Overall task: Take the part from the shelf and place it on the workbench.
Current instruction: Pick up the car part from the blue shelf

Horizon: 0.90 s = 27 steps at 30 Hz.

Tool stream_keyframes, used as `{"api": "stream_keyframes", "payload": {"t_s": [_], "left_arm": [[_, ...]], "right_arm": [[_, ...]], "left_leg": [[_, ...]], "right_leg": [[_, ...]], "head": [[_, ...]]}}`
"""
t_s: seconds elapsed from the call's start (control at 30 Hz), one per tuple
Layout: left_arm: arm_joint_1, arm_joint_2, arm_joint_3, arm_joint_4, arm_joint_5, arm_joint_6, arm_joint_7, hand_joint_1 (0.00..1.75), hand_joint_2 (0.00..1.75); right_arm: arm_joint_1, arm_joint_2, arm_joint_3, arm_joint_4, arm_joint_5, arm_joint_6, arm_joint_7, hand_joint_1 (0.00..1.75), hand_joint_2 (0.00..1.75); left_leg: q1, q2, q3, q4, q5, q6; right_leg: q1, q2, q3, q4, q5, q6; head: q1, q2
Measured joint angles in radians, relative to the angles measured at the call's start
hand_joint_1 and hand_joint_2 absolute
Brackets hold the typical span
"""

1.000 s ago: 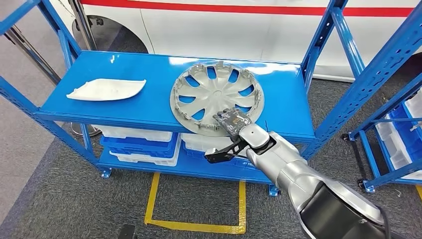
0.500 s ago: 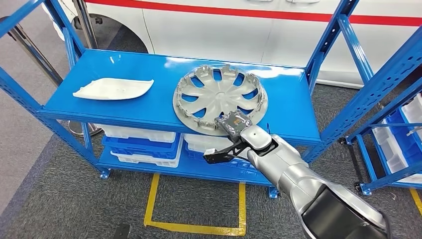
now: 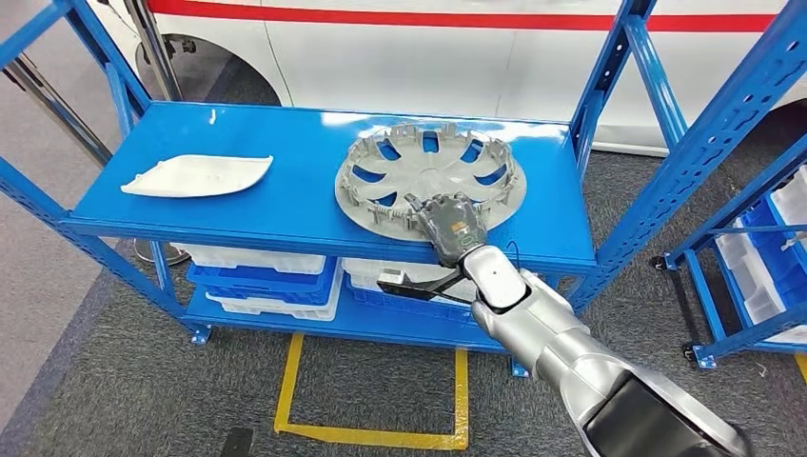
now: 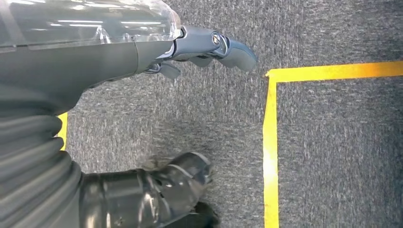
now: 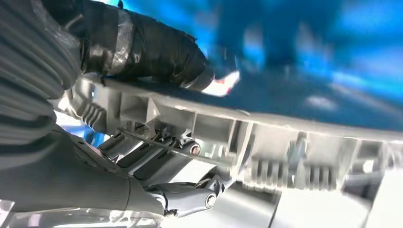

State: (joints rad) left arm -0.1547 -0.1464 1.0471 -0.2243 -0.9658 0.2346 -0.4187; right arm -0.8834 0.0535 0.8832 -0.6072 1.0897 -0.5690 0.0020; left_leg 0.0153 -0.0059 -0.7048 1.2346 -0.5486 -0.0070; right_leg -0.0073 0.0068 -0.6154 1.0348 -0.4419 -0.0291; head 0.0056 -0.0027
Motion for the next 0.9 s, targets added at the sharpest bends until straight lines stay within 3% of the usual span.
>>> {"api": "stream_keyframes", "payload": {"t_s": [0.03, 0.07, 0.1, 0.2, 0.27, 0.37, 0.43, 0.5, 0.57, 0.6, 0.67, 0.73, 0.83, 0.9], "left_arm": [[0.000, 0.000, 0.000, 0.000, 0.001, 0.003, 0.002, 0.00, 1.75], [-0.001, -0.001, 0.000, 0.000, 0.001, 0.006, 0.003, 0.00, 1.75], [-0.001, -0.002, 0.000, 0.000, 0.002, 0.009, 0.004, 0.00, 1.75], [-0.003, -0.004, -0.001, 0.000, 0.007, 0.016, 0.008, 0.00, 1.75], [-0.006, -0.006, -0.001, 0.000, 0.011, 0.023, 0.013, 0.00, 1.75], [-0.003, -0.009, 0.000, 0.000, 0.022, 0.031, 0.016, 0.00, 1.75], [-0.004, -0.011, 0.000, 0.000, 0.027, 0.038, 0.016, 0.00, 1.75], [-0.006, -0.013, 0.000, 0.000, 0.030, 0.045, 0.016, 0.00, 1.75], [-0.006, -0.015, 0.000, 0.000, 0.031, 0.051, 0.017, 0.00, 1.75], [-0.005, -0.016, 0.000, 0.000, 0.032, 0.053, 0.018, 0.00, 1.75], [-0.004, -0.019, 0.000, 0.000, 0.033, 0.060, 0.019, 0.00, 1.75], [-0.005, -0.021, 0.000, 0.000, 0.034, 0.067, 0.020, 0.00, 1.75], [-0.005, -0.022, 0.000, 0.000, 0.035, 0.075, 0.022, 0.00, 1.75], [-0.006, -0.024, 0.000, 0.000, 0.037, 0.078, 0.023, 0.00, 1.75]], "right_arm": [[0.019, 0.000, -0.019, -0.026, 0.037, -0.037, 0.015, 1.75, 1.75], [0.040, -0.001, -0.042, -0.057, 0.078, -0.066, 0.029, 1.75, 1.75], [0.059, -0.001, -0.067, -0.093, 0.117, -0.087, 0.040, 1.75, 1.75], [0.110, -0.002, -0.155, -0.221, 0.226, -0.112, 0.046, 1.75, 1.75], [0.150, 0.001, -0.233, -0.323, 0.281, -0.116, 0.026, 1.75, 1.75], [0.203, 0.010, -0.352, -0.471, 0.310, -0.118, -0.026, 1.75, 1.75], [0.221, 0.013, -0.416, -0.554, 0.308, -0.118, -0.061, 1.75, 1.75], [0.237, 0.014, -0.465, -0.622, 0.306, -0.118, -0.093, 1.75, 1.75], [0.257, 0.018, -0.507, -0.679, 0.305, -0.118, -0.121, 1.75, 1.75], [0.264, 0.020, -0.528, -0.705, 0.301, -0.118, -0.136, 1.75, 1.75], [0.272, 0.029, -0.571, -0.758, 0.289, -0.118, -0.174, 1.75, 1.75], [0.276, 0.042, -0.611, -0.812, 0.276, -0.118, -0.216, 1.75, 1.75], [0.279, 0.063, -0.654, -0.873, 0.263, -0.121, -0.259, 1.75, 1.75], [0.280, 0.075, -0.679, -0.899, 0.258, -0.122, -0.283, 1.75, 1.75]], "left_leg": [[0.000, 0.000, -0.024, 0.050, -0.013, -0.001], [0.000, 0.000, -0.034, 0.066, -0.008, -0.001], [0.000, 0.000, -0.026, 0.046, 0.015, 0.000], [-0.003, 0.000, 0.056, -0.130, 0.100, 0.009], [-0.007, -0.001, 0.081, -0.185, 0.106, 0.015], [-0.004, -0.002, 0.085, -0.199, 0.109, 0.026], [0.001, -0.001, 0.089, -0.207, 0.112, 0.037], [0.001, -0.001, 0.090, -0.208, 0.112, 0.043], [0.001, -0.002, 0.091, -0.207, 0.111, 0.044], [0.001, -0.003, 0.091, -0.206, 0.109, 0.043], [0.002, -0.005, 0.092, -0.202, 0.105, 0.039], [-0.001, -0.007, 0.088, -0.195, 0.100, 0.030], [-0.003, -0.005, 0.086, -0.197, 0.101, 0.015], [-0.001, -0.002, 0.081, -0.179, 0.084, 0.007]], "right_leg": [[0.002, 0.000, 0.001, 0.001, -0.001, -0.002], [0.004, 0.000, 0.002, 0.002, -0.002, -0.003], [0.005, 0.000, 0.002, 0.004, -0.004, -0.003], [0.007, 0.001, 0.002, 0.013, -0.013, 0.002], [0.010, 0.000, -0.002, 0.017, -0.016, 0.010], [0.011, -0.002, -0.007, 0.021, -0.022, 0.022], [0.010, -0.002, -0.032, 0.079, -0.060, 0.033], [0.005, -0.002, -0.091, 0.202, -0.117, 0.041], [-0.002, -0.002, -0.134, 0.284, -0.134, 0.047], [-0.005, -0.002, -0.132, 0.273, -0.115, 0.049], [-0.011, -0.003, -0.081, 0.161, -0.048, 0.049], [-0.009, -0.002, -0.031, 0.055, -0.011, 0.046], [-0.004, 0.002, -0.020, 0.024, -0.010, 0.035], [-0.005, 0.001, -0.014, 0.015, -0.007, 0.022]], "head": [[0.000, 0.000], [0.000, 0.000], [0.000, 0.000], [0.000, 0.000], [0.000, 0.000], [0.000, 0.000], [0.001, 0.000], [0.001, 0.000], [0.001, 0.000], [0.001, 0.000], [0.001, 0.000], [0.001, 0.000], [0.000, 0.000], [0.000, 0.000]]}}
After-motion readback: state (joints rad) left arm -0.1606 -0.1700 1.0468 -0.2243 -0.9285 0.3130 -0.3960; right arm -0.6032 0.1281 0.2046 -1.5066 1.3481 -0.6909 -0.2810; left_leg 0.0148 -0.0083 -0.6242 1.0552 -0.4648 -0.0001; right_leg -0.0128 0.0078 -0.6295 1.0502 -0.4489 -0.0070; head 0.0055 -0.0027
